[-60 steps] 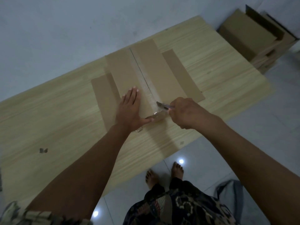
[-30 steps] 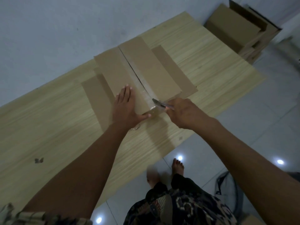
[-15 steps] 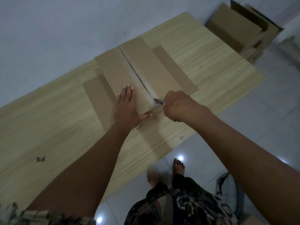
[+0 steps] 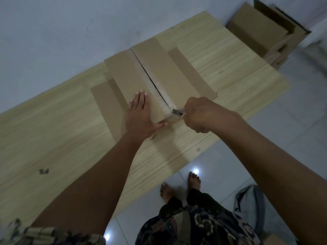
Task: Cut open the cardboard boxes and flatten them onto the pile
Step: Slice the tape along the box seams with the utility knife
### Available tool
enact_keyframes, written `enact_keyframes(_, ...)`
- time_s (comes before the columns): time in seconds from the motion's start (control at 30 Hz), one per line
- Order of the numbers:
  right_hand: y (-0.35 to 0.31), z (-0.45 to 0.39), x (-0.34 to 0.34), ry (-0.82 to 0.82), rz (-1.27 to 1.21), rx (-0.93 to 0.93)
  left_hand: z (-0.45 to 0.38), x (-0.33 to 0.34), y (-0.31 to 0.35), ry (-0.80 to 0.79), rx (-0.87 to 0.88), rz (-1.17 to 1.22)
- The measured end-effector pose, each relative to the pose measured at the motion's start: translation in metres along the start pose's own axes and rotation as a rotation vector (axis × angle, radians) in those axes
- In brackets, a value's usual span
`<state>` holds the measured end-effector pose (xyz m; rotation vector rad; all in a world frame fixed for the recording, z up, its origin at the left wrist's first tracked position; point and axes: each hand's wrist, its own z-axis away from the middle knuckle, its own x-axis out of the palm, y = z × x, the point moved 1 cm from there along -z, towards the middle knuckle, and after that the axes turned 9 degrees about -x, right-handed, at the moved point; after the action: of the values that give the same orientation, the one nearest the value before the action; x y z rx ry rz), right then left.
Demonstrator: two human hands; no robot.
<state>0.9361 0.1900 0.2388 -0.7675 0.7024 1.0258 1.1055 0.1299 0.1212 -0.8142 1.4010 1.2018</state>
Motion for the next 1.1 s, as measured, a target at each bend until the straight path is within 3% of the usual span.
enact_keyframes(0.23,0.02,0.006,0.006,0.076,-0.135,-0.075,0.002,0.004,0.002,0.034,-0.078,0.023)
enact_keyframes(0.37,0.053,0.019,0.026,0.156,-0.495,-0.132,0.012,0.006,0.007,0.039,-0.129,0.064)
enact_keyframes(0.5,0.078,0.026,0.043,0.297,-0.847,-0.132,0.02,0.01,-0.007,0.203,0.067,0.029)
enact_keyframes(0.6,0.087,0.022,0.058,0.316,-1.023,-0.078,0.02,0.018,-0.02,0.251,0.203,0.006)
enact_keyframes(1.1,0.084,0.016,0.098,0.296,-1.291,-0.086,0.02,0.027,-0.018,0.269,0.205,-0.043)
